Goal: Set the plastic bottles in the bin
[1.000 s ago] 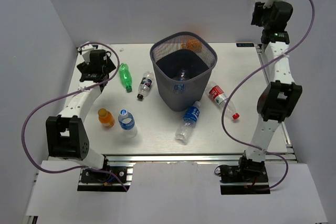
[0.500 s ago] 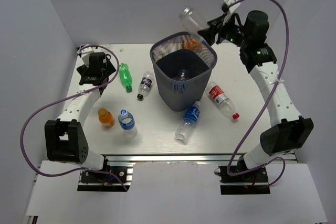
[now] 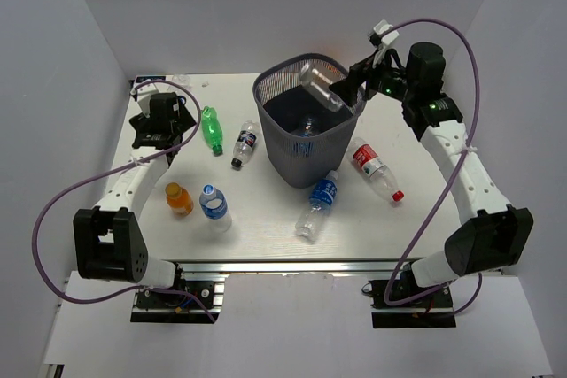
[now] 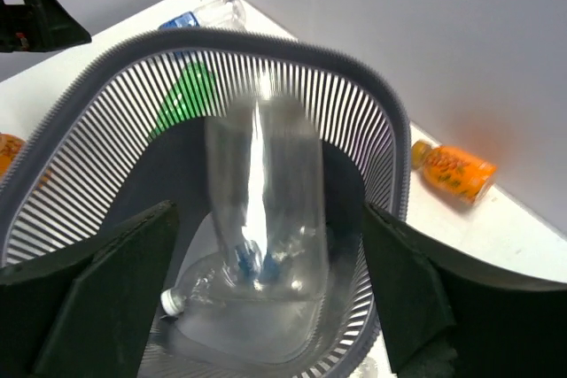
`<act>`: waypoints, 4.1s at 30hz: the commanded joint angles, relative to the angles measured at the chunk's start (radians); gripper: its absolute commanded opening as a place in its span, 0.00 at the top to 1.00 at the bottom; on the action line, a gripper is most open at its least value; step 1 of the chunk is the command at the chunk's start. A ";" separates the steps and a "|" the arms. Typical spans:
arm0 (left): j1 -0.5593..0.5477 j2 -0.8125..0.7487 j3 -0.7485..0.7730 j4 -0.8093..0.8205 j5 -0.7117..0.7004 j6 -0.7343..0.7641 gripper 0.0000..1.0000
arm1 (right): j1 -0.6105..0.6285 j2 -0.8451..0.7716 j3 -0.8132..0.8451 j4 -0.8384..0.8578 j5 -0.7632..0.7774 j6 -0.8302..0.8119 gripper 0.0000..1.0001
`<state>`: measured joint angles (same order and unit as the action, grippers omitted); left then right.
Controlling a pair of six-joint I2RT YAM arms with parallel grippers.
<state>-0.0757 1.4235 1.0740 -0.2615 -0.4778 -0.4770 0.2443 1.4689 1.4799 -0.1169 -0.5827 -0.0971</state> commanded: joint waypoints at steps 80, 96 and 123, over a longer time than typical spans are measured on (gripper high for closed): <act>0.002 0.227 0.150 0.073 0.334 0.138 0.02 | 0.176 0.179 0.506 -0.382 0.204 -0.056 0.11; 0.004 0.572 0.359 0.056 0.401 0.083 0.02 | -0.074 0.007 0.317 -0.189 0.274 0.186 0.11; -0.083 0.157 0.552 0.154 0.855 0.156 0.44 | -0.296 -0.453 -0.632 -0.136 0.511 0.430 0.11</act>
<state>-0.0872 1.6695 1.6051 -0.1753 0.1501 -0.3485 -0.0505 1.0660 0.8700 -0.2543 -0.0959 0.3336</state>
